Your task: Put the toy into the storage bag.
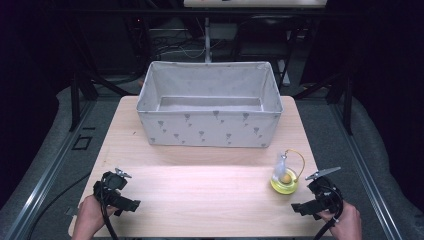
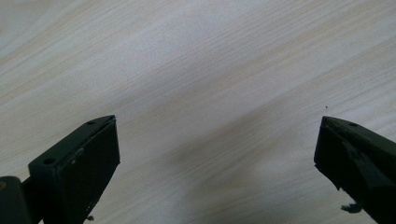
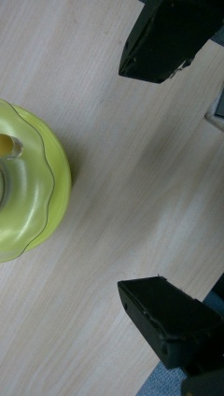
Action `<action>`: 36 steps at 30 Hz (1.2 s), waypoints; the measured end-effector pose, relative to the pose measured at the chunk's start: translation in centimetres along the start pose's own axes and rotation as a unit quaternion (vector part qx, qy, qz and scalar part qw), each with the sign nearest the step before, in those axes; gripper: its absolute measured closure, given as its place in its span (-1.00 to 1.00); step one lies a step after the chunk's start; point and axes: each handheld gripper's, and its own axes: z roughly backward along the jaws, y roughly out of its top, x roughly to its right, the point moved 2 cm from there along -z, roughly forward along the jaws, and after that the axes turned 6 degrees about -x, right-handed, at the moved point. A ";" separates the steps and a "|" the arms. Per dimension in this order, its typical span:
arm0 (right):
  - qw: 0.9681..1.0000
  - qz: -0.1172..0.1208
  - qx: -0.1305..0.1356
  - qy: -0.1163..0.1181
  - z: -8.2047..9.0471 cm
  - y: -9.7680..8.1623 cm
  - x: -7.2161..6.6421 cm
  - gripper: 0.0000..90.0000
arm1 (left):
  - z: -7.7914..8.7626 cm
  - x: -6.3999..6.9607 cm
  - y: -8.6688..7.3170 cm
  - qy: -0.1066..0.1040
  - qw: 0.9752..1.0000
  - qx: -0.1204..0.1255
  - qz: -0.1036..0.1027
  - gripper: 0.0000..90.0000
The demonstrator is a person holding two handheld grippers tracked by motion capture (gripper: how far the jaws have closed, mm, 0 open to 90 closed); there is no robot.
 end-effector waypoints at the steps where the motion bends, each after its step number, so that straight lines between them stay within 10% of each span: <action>1: 1.000 -0.002 0.003 -0.001 0.1 0.0 -0.1 -1.00 | 0.0 0.1 0.0 -0.001 1.000 0.000 0.000 -0.99; 16: 1.000 0.013 -0.006 -0.005 2.0 1.2 -0.7 -0.99 | 0.1 0.2 -0.2 -0.008 1.000 0.002 -0.003 -0.99; 36: 0.995 0.097 0.013 -0.011 6.3 5.0 -0.8 -0.94 | 0.1 0.5 0.0 -0.009 1.000 -0.002 -0.006 -1.00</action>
